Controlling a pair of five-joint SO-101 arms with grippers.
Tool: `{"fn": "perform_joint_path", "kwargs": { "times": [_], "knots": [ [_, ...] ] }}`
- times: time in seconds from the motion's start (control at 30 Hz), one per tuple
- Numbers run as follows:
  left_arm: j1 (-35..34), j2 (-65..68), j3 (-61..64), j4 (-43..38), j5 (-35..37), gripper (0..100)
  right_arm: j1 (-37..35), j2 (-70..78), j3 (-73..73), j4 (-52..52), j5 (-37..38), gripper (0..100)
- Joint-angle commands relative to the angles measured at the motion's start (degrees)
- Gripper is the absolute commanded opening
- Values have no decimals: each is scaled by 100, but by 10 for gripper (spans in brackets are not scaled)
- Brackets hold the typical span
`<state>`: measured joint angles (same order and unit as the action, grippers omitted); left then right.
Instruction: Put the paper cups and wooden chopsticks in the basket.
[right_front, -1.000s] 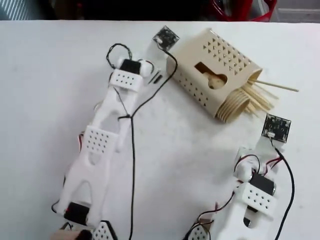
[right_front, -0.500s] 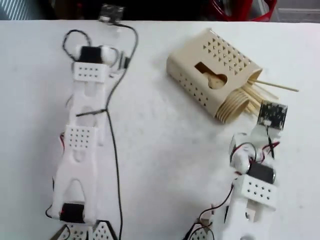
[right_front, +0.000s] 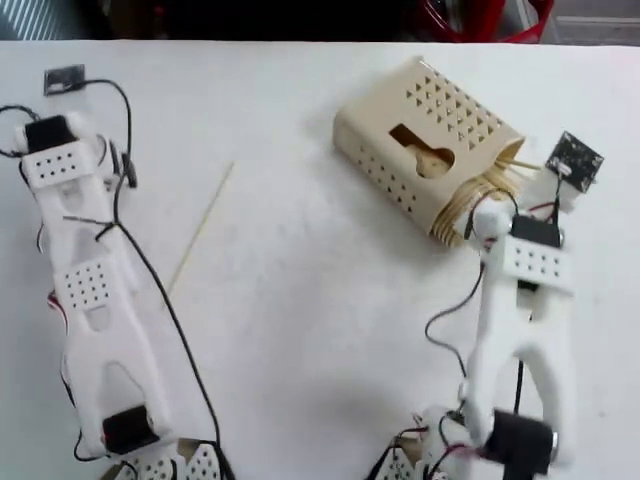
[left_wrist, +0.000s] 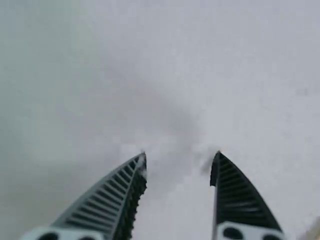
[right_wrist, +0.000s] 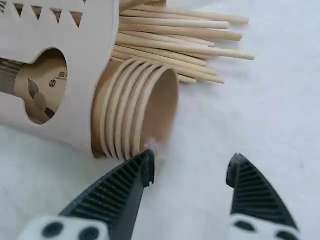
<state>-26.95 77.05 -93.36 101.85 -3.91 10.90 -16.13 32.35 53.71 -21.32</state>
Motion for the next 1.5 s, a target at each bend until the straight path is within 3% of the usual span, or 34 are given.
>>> {"fn": "perform_joint_path", "kwargs": {
  "times": [0.0, 0.2, 0.37, 0.53, 0.77, 1.07, 1.47],
  "knots": [
    [-84, 435, -264, -457, 35, 214, -312, 690, -932, 40, -114, 258],
    [-66, 655, -273, -659, 9, 214, -470, 1191, -1785, 470, -149, 258],
    [-48, 664, -264, -659, 9, 214, -453, 1059, -2277, 1446, -114, 258],
    [-57, 664, -264, -642, 9, 214, -629, 901, -2488, 1473, -149, 258],
    [-57, 664, -246, -642, 9, 214, -1174, 1103, -2602, 910, -167, 258],
    [-66, 664, -246, -642, 9, 214, -840, 1745, -2664, 391, -870, 261],
    [-75, 673, -246, -633, 9, 214, -1244, 2941, -2646, -945, -879, 258]
  ]
}}
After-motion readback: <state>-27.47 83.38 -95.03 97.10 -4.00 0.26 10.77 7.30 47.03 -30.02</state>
